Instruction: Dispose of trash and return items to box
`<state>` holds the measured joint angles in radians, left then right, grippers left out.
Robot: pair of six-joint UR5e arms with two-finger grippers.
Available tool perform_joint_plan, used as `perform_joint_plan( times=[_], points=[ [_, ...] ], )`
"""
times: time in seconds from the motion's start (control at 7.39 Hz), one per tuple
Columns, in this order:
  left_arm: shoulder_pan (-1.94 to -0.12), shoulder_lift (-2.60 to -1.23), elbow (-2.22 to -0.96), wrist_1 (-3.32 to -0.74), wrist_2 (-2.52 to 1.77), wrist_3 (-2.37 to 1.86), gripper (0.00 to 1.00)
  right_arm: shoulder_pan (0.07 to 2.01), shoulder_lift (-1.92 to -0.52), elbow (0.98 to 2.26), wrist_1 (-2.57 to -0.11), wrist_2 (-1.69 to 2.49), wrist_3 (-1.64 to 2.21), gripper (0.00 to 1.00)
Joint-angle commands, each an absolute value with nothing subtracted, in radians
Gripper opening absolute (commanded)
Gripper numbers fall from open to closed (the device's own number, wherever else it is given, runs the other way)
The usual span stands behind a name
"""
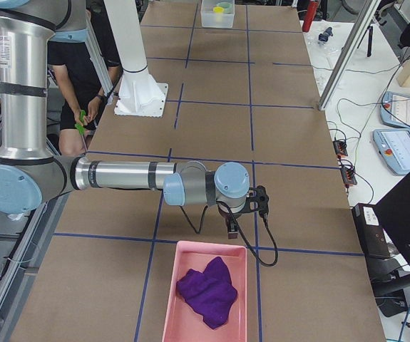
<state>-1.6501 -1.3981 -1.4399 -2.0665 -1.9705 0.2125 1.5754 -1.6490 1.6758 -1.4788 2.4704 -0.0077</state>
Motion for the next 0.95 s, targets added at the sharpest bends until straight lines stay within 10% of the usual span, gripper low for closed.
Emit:
perform_joint_plan(
  times=[0.0, 0.81],
  points=[
    [-1.649, -1.408, -1.492, -2.062, -2.0, 0.209, 1.0, 1.575, -1.649, 1.678, -1.479, 2.471, -0.008, 1.0],
    [-1.578, -1.44, -1.721, -1.805, -2.273, -0.149, 1.0, 1.575, -1.644, 1.674, -1.479, 2.47, -0.006, 1.0]
  ],
)
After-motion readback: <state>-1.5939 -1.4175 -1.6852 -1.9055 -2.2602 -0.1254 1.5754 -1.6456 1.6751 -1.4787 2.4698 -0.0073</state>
